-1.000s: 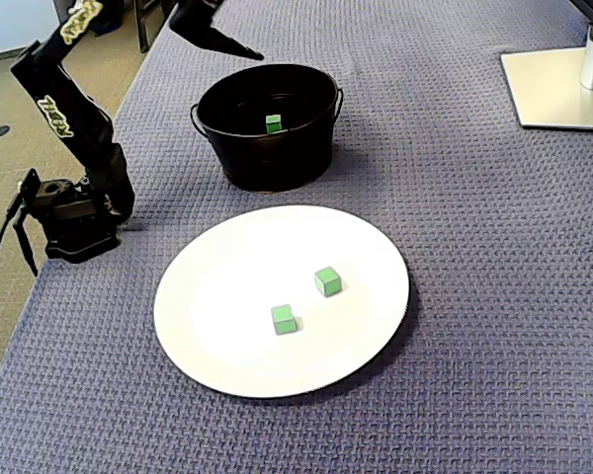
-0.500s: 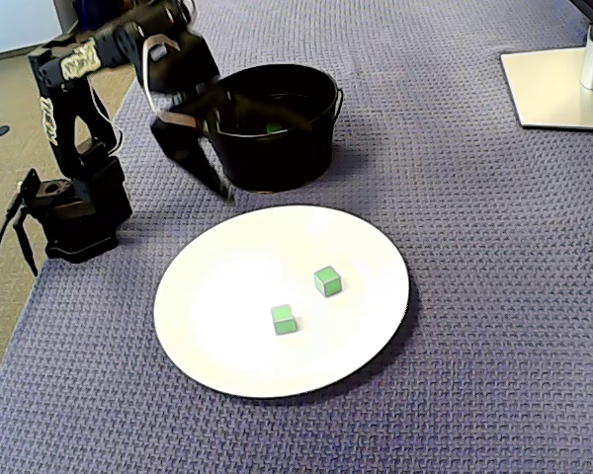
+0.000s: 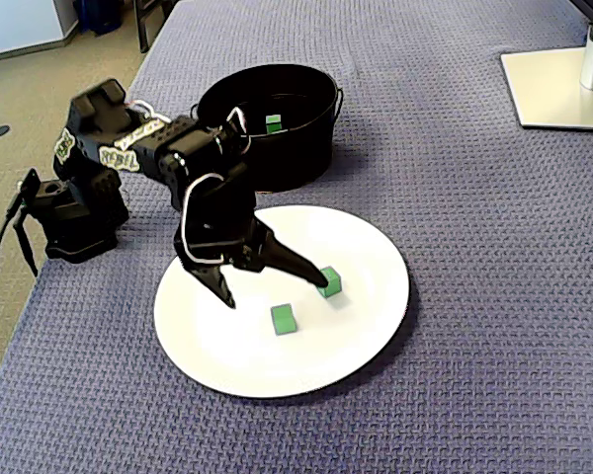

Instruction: Pick up the items on the white plate and put them in the black container.

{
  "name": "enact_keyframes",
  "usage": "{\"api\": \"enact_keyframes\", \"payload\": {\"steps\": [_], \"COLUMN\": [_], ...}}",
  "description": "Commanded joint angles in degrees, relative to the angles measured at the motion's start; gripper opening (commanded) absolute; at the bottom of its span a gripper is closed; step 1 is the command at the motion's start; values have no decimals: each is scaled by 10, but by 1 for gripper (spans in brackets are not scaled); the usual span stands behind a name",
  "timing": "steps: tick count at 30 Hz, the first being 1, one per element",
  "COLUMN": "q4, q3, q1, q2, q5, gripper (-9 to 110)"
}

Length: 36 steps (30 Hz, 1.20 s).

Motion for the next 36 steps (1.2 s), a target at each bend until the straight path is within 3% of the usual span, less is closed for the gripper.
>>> {"api": "enact_keyframes", "payload": {"steps": [1,15,20,29,36], "q4": [8,-21,-31,-36,-42], "q3": [-61,-39,-40,-45,-40], "q1": [11,-8,-15,-34,-38], "q2": [-16,-52,-68,-73,-73], "q5": [-25,-42,-54,-43,-47], "gripper": [52,39,28,28,20]}}
